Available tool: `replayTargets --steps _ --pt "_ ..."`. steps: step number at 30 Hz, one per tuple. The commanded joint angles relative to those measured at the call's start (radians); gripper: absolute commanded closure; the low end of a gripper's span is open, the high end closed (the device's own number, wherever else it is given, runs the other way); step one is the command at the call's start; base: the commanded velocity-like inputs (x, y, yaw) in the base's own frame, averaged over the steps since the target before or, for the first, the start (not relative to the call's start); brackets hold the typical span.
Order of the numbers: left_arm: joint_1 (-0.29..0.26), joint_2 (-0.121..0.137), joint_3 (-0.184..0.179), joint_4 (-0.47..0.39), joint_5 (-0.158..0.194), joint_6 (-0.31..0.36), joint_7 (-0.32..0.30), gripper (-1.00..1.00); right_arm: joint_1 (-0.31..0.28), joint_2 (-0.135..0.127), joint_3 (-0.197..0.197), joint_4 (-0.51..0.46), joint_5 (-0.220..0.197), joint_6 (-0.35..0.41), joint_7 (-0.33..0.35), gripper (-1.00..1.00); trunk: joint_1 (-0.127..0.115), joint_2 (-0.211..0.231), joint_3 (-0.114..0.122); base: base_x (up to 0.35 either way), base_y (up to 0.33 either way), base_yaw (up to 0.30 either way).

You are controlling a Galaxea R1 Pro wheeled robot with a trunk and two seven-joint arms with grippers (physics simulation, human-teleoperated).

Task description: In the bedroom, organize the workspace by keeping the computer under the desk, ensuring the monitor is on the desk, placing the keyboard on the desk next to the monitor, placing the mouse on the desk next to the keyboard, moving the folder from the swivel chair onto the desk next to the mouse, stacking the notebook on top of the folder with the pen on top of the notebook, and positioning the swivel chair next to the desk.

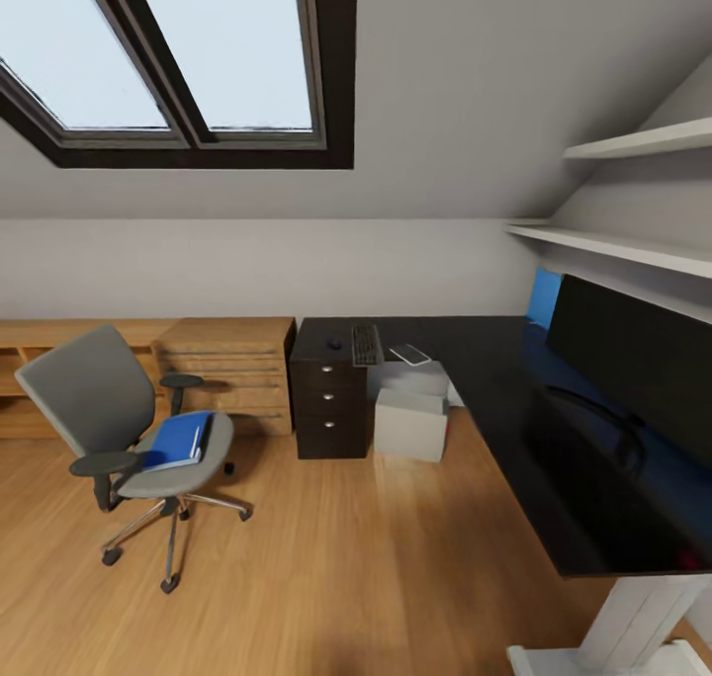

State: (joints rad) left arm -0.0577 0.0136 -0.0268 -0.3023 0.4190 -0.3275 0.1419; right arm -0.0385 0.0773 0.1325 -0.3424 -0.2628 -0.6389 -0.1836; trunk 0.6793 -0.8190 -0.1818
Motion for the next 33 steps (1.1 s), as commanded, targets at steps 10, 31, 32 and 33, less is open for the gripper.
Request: replayTargets --steps 10,31,32,33 --pt "-0.001 0.000 -0.003 0.000 0.001 -0.002 0.004 -1.00 -0.001 0.001 0.009 -0.001 0.058 -0.004 -0.005 -1.00 0.001 -0.001 -0.001 0.313 0.148 0.000" --pt "-0.001 0.000 -0.004 0.000 0.001 -0.002 0.004 -1.00 -0.001 0.001 0.009 0.000 0.082 -0.004 -0.005 -1.00 0.001 -0.001 -0.001 0.322 0.047 0.000" --pt "-0.001 0.000 -0.004 0.000 0.001 -0.002 0.004 -1.00 -0.001 0.001 0.009 0.000 0.082 -0.004 -0.005 -1.00 0.001 -0.001 -0.001 0.327 0.000 0.000" --pt "-0.001 0.000 -0.004 0.000 0.001 -0.001 0.004 -1.00 -0.001 0.001 0.009 0.000 0.082 -0.004 -0.005 -1.00 0.001 -0.001 -0.001 0.327 0.000 0.000"
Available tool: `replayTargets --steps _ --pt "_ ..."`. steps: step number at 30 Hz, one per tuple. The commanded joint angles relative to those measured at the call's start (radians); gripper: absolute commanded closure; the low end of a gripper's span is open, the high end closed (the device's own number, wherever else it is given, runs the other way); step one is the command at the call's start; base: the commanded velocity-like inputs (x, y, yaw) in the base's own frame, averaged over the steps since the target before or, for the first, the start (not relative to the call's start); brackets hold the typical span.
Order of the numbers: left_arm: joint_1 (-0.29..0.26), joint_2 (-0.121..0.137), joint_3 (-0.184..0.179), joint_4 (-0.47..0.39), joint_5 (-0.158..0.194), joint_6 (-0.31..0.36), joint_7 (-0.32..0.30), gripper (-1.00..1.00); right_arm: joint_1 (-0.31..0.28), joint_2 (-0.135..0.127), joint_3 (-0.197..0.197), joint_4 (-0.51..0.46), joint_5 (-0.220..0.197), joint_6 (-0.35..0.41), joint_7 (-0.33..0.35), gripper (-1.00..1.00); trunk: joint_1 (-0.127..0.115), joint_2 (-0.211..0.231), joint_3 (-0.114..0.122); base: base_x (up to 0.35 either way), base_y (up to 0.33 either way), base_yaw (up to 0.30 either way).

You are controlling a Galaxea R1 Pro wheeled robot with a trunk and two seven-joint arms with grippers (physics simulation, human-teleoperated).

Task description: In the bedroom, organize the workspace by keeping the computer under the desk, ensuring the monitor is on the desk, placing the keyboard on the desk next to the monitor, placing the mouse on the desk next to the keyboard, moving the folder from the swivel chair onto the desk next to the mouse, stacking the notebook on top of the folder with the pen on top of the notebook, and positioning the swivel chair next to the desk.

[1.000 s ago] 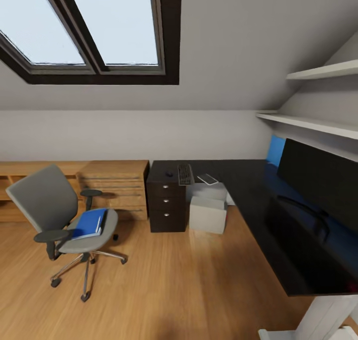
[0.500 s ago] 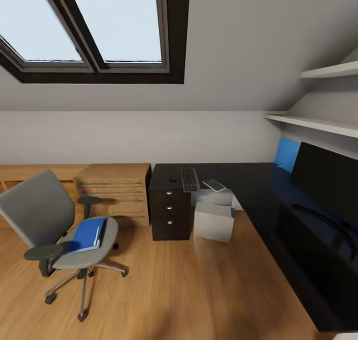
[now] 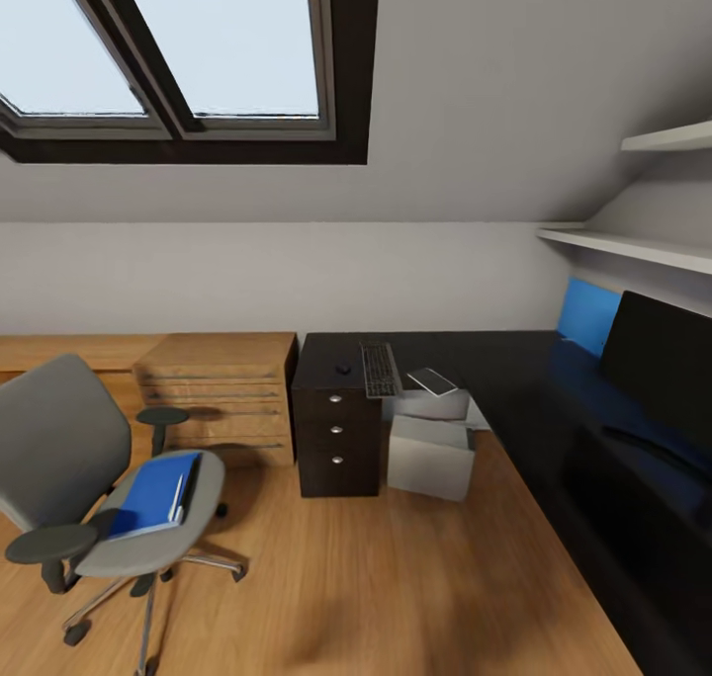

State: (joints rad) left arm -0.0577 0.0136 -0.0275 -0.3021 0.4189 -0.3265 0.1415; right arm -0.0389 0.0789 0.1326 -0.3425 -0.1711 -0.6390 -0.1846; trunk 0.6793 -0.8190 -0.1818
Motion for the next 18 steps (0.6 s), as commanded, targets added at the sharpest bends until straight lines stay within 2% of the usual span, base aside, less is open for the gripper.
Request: replayTargets --steps 1,18 --pt "-0.001 0.000 -0.003 0.000 0.001 -0.002 0.004 -1.00 -0.001 -0.001 0.009 0.000 -0.010 -0.004 -0.004 -1.00 0.001 -0.001 -0.001 0.327 0.000 0.000" --pt "-0.001 0.000 -0.003 0.000 0.001 -0.002 0.004 -1.00 -0.001 -0.001 0.009 0.000 -0.010 -0.002 -0.004 -1.00 0.001 -0.001 -0.001 0.327 0.000 0.000"
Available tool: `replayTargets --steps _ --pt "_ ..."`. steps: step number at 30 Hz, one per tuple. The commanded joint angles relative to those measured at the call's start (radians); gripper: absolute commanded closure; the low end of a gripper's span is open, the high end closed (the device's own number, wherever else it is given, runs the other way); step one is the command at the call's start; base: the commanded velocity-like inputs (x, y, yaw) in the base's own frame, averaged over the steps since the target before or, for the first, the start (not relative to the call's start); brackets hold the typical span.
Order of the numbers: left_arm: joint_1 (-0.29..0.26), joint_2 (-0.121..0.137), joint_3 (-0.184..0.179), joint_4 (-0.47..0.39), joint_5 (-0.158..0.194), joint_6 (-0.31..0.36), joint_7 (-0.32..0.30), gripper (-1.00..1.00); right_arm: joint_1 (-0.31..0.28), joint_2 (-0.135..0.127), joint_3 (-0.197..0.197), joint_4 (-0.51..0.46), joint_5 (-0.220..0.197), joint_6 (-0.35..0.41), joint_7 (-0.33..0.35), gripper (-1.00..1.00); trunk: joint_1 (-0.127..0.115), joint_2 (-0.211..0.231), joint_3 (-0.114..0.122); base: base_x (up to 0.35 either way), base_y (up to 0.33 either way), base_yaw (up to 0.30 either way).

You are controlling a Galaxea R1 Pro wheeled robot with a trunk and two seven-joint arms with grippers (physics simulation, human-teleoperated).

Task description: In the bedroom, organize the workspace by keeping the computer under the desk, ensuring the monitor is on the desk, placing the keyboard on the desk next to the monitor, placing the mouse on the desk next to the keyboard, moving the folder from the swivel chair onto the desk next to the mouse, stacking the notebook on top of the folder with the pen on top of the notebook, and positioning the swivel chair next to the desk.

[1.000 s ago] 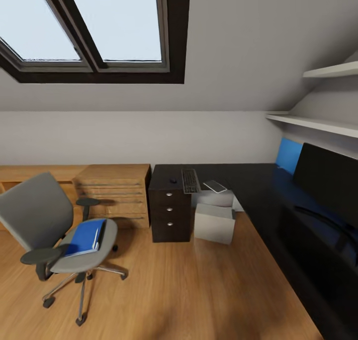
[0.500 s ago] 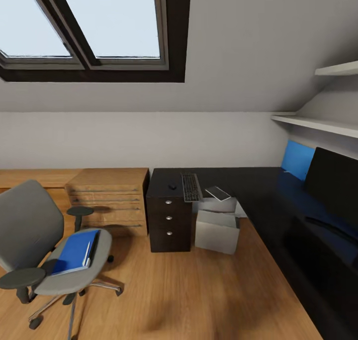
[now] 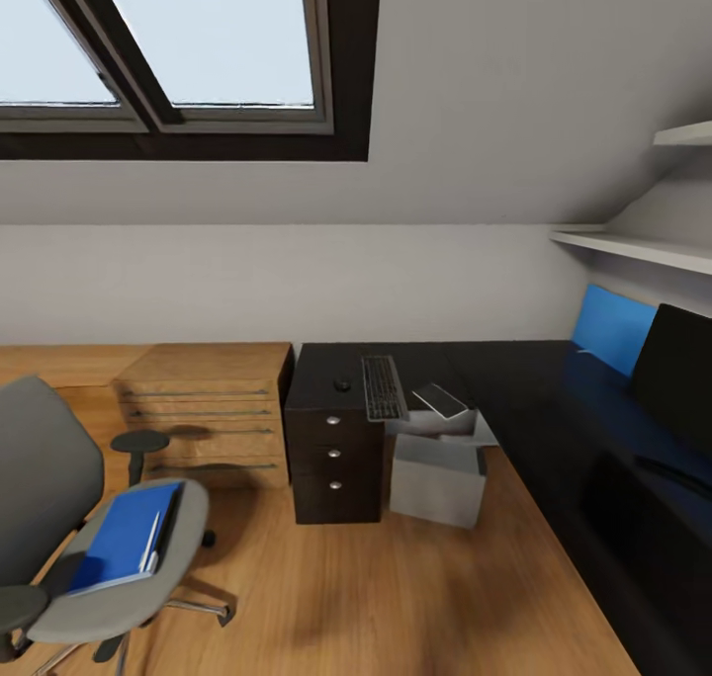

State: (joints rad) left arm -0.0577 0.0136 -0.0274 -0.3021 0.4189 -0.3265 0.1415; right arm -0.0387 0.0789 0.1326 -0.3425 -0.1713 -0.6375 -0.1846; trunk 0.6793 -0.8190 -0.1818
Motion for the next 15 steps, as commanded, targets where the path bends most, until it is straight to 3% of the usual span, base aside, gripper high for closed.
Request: replayTargets --steps 1,15 --pt "-0.001 0.000 -0.003 0.000 0.001 -0.003 0.004 -1.00 -0.001 -0.001 0.009 0.000 -0.010 -0.004 -0.004 -1.00 0.001 -0.001 -0.001 0.327 0.000 0.000" --pt "-0.001 0.000 -0.003 0.000 0.001 -0.003 0.004 -1.00 -0.001 -0.001 0.009 0.000 -0.007 -0.005 -0.004 -1.00 0.001 -0.001 -0.001 0.327 0.000 0.000"
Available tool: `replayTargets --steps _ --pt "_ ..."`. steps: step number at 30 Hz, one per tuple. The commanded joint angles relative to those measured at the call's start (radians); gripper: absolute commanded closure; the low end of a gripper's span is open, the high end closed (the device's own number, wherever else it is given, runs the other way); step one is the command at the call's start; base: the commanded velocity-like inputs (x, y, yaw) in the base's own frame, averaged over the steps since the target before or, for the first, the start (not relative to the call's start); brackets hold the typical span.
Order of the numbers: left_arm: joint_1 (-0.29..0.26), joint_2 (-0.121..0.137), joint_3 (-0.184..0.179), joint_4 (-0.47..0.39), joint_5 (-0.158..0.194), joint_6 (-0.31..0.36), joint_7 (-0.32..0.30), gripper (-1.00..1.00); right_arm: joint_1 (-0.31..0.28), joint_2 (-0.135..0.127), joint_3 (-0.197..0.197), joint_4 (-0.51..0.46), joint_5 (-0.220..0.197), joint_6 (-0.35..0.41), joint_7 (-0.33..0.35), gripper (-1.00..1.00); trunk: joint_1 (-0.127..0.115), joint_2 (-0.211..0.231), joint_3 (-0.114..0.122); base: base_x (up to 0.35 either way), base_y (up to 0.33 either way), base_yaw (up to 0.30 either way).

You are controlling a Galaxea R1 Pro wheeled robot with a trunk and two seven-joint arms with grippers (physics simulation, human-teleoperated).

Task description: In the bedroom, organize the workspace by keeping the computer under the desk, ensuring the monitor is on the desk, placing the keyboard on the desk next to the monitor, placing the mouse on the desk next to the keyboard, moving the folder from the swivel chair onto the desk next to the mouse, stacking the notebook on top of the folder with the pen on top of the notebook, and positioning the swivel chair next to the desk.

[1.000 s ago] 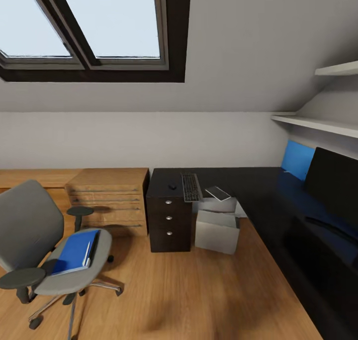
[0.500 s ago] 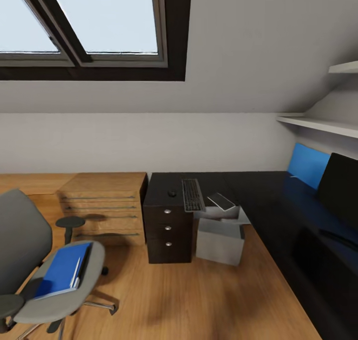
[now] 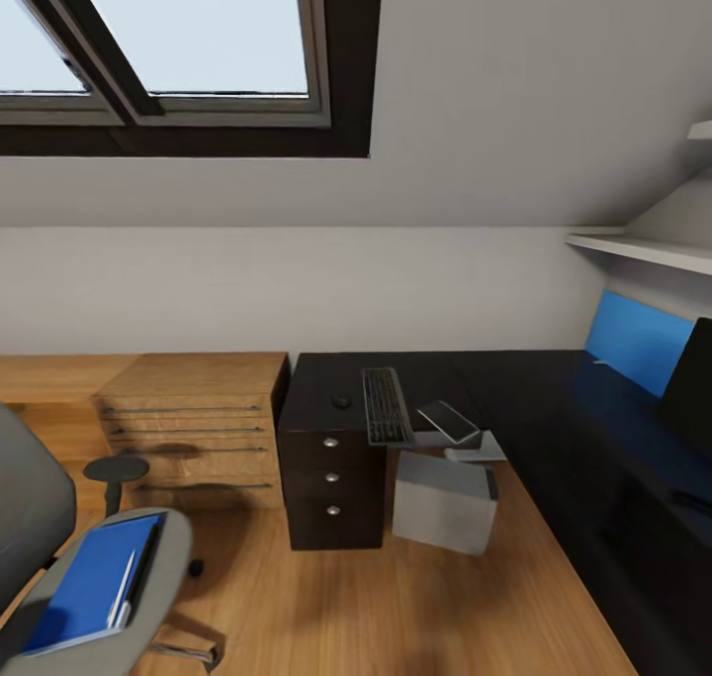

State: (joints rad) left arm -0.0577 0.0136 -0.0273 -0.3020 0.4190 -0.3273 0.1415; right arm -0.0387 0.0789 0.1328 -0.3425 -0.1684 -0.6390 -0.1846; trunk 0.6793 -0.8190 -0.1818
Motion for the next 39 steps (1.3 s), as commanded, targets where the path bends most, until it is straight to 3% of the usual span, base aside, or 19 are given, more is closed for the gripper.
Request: replayTargets --steps 1,12,22,30,39 --pt "-0.001 0.000 -0.003 0.000 0.001 -0.002 0.004 -1.00 -0.001 -0.001 0.009 0.000 -0.010 -0.004 -0.004 -1.00 0.001 -0.001 -0.001 0.327 0.000 0.000" --pt "0.000 0.001 -0.002 0.000 0.001 -0.003 0.004 -1.00 -0.001 -0.001 0.008 0.000 -0.010 -0.004 -0.004 -1.00 0.001 -0.001 -0.001 0.323 0.000 0.000" --pt "0.000 0.000 -0.001 -0.010 0.003 -0.008 0.004 -1.00 -0.001 -0.002 0.008 0.000 -0.010 -0.004 -0.004 -1.00 0.001 -0.001 -0.001 0.050 0.000 0.000" --pt "0.000 -0.020 0.000 -0.012 0.003 -0.009 0.009 -1.00 -0.001 -0.003 0.008 0.000 -0.010 -0.008 -0.004 -1.00 0.031 -0.057 -0.026 0.004 0.000 0.000" --pt "0.000 -0.025 -0.002 -0.011 0.003 0.002 0.009 -1.00 -0.001 -0.003 0.006 -0.001 -0.013 -0.008 -0.005 -1.00 0.066 -0.120 -0.055 0.000 0.000 0.000"
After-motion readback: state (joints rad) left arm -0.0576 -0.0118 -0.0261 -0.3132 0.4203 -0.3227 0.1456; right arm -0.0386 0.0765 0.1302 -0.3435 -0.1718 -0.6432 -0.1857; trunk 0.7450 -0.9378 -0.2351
